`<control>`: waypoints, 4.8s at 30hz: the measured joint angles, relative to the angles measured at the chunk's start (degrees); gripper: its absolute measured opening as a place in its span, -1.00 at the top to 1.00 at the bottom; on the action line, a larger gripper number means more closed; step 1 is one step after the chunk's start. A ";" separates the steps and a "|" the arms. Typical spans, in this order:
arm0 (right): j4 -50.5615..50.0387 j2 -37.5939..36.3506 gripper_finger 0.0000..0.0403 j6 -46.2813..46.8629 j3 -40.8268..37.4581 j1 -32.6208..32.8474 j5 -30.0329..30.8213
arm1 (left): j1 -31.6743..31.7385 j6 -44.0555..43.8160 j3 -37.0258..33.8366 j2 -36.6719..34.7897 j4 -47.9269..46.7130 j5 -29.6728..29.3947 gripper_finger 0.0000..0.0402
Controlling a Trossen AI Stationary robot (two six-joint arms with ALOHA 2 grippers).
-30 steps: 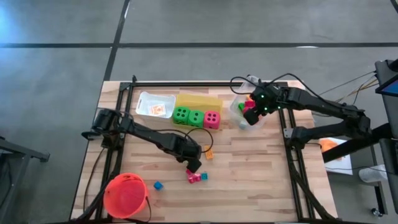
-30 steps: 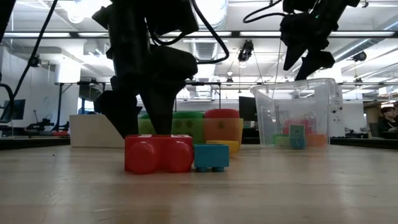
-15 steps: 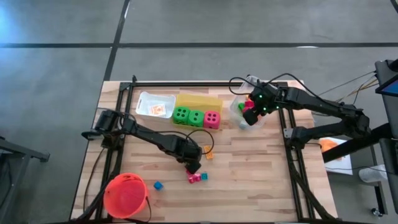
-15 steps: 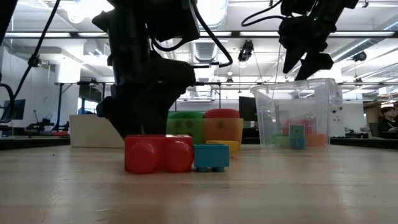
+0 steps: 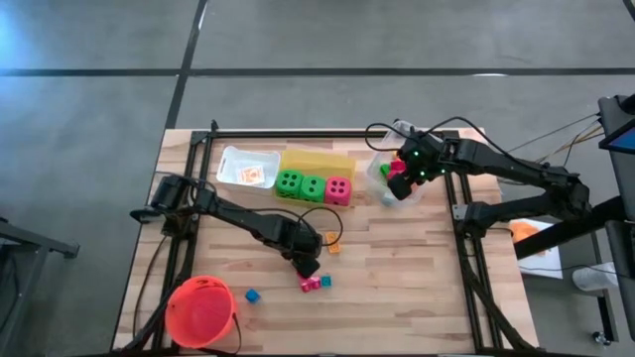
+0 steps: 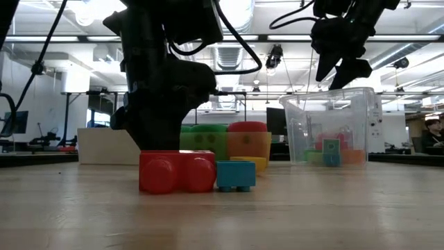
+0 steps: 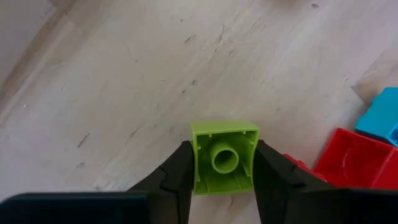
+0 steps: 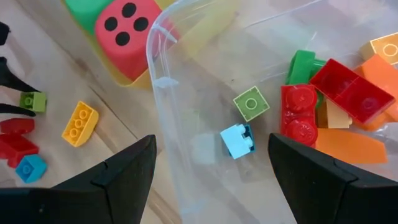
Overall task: Pick & Place Toys
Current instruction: Put the green game piece into the transparent bin
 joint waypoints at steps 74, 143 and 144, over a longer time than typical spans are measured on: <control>28.27 18.24 -0.42 -39.72 31.16 41.97 38.25 | 15.47 -5.55 0.37 -23.23 59.22 16.32 0.44; -5.36 7.34 0.34 -10.85 13.07 1.63 3.93 | 5.42 11.49 0.04 -24.35 -12.84 18.46 -0.88; -5.24 7.18 0.34 -10.87 11.98 0.87 3.95 | 4.73 11.30 -0.14 -24.31 -14.66 17.88 -0.88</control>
